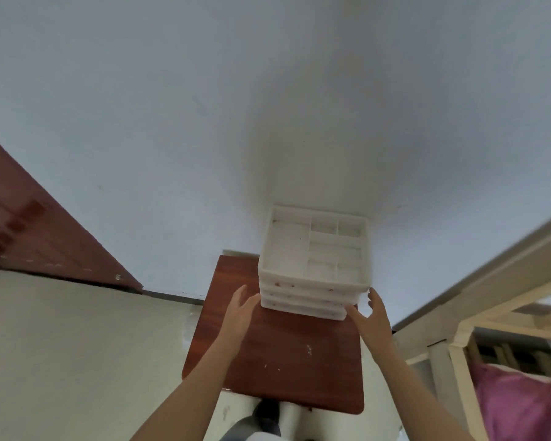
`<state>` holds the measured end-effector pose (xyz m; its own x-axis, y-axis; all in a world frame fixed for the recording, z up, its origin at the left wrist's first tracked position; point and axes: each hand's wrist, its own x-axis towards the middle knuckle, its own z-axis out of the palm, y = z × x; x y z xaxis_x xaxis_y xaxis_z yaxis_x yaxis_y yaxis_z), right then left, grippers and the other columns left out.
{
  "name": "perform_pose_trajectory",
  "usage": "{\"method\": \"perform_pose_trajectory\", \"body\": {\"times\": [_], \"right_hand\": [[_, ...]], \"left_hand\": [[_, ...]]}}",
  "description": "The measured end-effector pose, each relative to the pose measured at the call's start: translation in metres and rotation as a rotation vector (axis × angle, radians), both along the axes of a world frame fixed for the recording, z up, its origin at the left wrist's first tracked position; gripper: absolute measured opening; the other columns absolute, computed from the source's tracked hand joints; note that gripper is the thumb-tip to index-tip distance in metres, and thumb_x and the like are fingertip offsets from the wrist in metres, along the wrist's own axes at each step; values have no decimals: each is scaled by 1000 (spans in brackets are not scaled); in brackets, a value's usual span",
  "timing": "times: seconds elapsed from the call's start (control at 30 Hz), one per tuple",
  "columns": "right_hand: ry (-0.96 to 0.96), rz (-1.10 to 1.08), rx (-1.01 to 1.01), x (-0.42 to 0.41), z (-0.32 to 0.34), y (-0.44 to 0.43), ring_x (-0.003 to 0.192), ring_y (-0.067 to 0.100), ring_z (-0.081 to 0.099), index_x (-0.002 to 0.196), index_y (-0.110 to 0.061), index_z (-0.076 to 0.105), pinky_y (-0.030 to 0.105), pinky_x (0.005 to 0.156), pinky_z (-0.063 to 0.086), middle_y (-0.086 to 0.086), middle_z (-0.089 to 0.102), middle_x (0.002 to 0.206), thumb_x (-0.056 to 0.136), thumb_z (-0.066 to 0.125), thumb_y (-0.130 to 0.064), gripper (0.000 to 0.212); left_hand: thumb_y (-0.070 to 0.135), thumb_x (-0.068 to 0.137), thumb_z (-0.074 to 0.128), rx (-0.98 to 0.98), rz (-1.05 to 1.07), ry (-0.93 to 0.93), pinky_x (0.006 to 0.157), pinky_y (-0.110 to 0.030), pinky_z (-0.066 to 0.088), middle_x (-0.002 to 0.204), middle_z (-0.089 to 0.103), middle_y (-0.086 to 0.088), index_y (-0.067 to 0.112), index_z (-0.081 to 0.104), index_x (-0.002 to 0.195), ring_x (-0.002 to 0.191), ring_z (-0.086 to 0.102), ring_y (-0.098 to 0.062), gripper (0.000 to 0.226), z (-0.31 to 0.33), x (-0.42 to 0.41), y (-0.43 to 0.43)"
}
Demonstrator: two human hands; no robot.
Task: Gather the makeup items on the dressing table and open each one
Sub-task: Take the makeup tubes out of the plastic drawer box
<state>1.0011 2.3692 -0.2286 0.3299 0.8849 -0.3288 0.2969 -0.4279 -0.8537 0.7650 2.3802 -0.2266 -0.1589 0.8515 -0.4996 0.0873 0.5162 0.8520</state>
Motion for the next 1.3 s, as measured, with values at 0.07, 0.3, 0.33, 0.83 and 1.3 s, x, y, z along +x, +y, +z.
{"method": "perform_pose_trajectory", "body": {"times": [0.07,0.3,0.33,0.83,1.3], "right_hand": [[84,-44,-15,-2,-1,6,139,22,29,145,-13,22,38,113,27,5,29,151,85,63,-16,73],[174,-133,-74,-3,-9,16,136,25,32,142,-12,28,39,109,31,5,35,147,86,61,-10,66],[183,-141,-83,-3,-10,17,136,25,32,142,-11,29,39,108,31,5,36,147,86,61,-9,65],[245,-104,-110,-5,4,11,107,10,41,141,-13,29,27,90,36,-1,42,134,87,60,-8,63],[175,-25,-146,0,-2,-27,108,19,46,135,-15,33,30,91,39,-5,44,112,86,58,-7,55]], "left_hand": [[21,93,50,16,-46,-33,107,-30,28,148,33,-3,15,28,143,135,32,-19,55,0,-2,17],[5,90,48,37,-166,-139,86,-14,37,120,55,3,12,43,131,107,49,-7,42,-5,5,45],[4,90,48,37,-155,-149,89,-20,35,122,53,1,12,42,133,111,47,-10,45,-6,6,46],[3,89,51,53,-84,-142,99,-26,31,122,40,11,21,29,139,114,36,-7,58,-10,25,31],[15,92,52,-11,-106,-53,114,-40,22,153,21,2,24,14,146,140,23,-20,67,-20,18,-15]]}}
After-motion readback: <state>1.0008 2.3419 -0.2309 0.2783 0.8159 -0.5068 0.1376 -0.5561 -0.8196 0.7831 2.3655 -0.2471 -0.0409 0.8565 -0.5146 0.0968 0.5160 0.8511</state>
